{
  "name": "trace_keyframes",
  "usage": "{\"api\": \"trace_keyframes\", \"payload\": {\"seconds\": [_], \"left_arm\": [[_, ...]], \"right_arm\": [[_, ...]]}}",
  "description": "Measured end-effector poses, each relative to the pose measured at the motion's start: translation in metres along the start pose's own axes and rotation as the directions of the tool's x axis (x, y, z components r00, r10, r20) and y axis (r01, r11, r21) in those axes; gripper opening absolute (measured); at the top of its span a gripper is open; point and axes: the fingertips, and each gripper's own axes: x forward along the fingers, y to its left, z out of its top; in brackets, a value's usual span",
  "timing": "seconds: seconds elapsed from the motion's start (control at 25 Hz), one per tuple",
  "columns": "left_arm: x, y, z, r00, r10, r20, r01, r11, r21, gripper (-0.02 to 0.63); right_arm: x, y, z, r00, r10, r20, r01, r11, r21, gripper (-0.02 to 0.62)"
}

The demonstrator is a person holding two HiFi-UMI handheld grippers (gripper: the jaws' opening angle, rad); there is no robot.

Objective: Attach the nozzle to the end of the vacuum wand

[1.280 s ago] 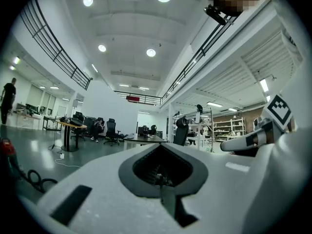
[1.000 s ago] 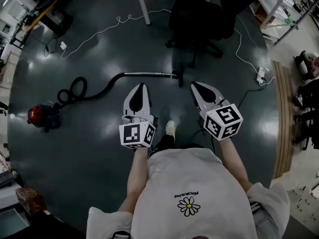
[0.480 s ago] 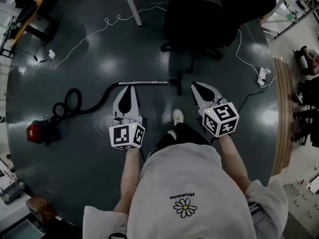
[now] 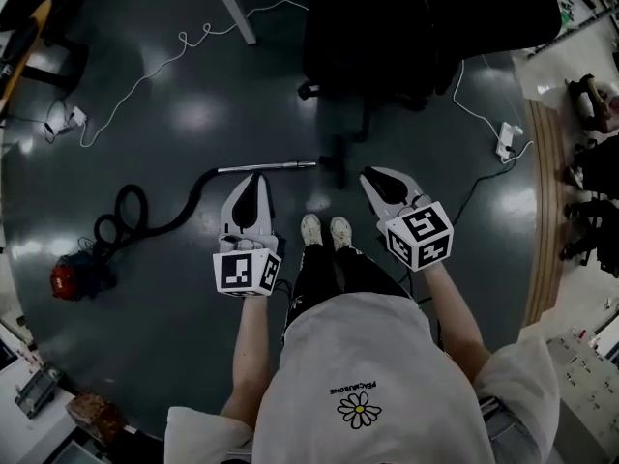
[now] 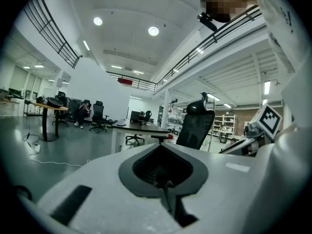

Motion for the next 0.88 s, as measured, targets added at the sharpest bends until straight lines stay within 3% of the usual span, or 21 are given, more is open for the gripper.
{"api": "trace_keyframes", "payload": {"seconds": [0.08, 0.16, 0.28, 0.36, 0.44, 0.48, 0.6, 0.68, 0.8, 0.88], "left_arm": [[0.021, 0.005, -0.023, 0.997, -0.062, -0.035, 0.063, 0.998, 0.029, 0.003], [0.048, 0.022, -0.071, 0.99, -0.119, -0.077, 0.125, 0.989, 0.073, 0.025], [0.092, 0.053, -0.196, 0.965, -0.221, -0.141, 0.241, 0.96, 0.143, 0.146], [0.123, 0.079, -0.302, 0.929, -0.305, -0.211, 0.345, 0.919, 0.19, 0.217], [0.151, 0.112, -0.421, 0.863, -0.358, -0.356, 0.459, 0.851, 0.256, 0.246], [0.164, 0.129, -0.48, 0.821, -0.371, -0.433, 0.518, 0.804, 0.292, 0.255], [0.191, 0.175, -0.638, 0.672, -0.348, -0.654, 0.684, 0.63, 0.368, 0.27], [0.205, 0.199, -0.712, 0.582, -0.296, -0.758, 0.76, 0.53, 0.376, 0.288], [0.211, 0.215, -0.778, 0.474, -0.235, -0.849, 0.831, 0.439, 0.342, 0.275], [0.202, 0.213, -0.81, 0.397, -0.21, -0.893, 0.864, 0.414, 0.287, 0.222]], "right_arm": [[0.024, -0.008, -0.015, 0.999, 0.025, -0.042, -0.027, 0.999, -0.048, 0.066], [0.065, -0.021, -0.05, 0.992, 0.053, -0.116, -0.069, 0.988, -0.137, 0.112], [0.144, -0.055, -0.149, 0.969, 0.094, -0.228, -0.15, 0.959, -0.242, 0.154], [0.208, -0.092, -0.232, 0.954, 0.098, -0.283, -0.183, 0.939, -0.292, 0.169], [0.277, -0.137, -0.315, 0.941, 0.087, -0.328, -0.202, 0.92, -0.336, 0.176], [0.31, -0.159, -0.355, 0.93, 0.083, -0.357, -0.219, 0.908, -0.358, 0.162], [0.392, -0.206, -0.462, 0.883, 0.086, -0.462, -0.302, 0.858, -0.417, 0.173], [0.432, -0.218, -0.514, 0.85, 0.108, -0.516, -0.364, 0.828, -0.427, 0.198], [0.471, -0.221, -0.564, 0.809, 0.115, -0.577, -0.42, 0.8, -0.429, 0.219], [0.48, -0.224, -0.588, 0.778, 0.081, -0.623, -0.432, 0.789, -0.436, 0.201]]}}
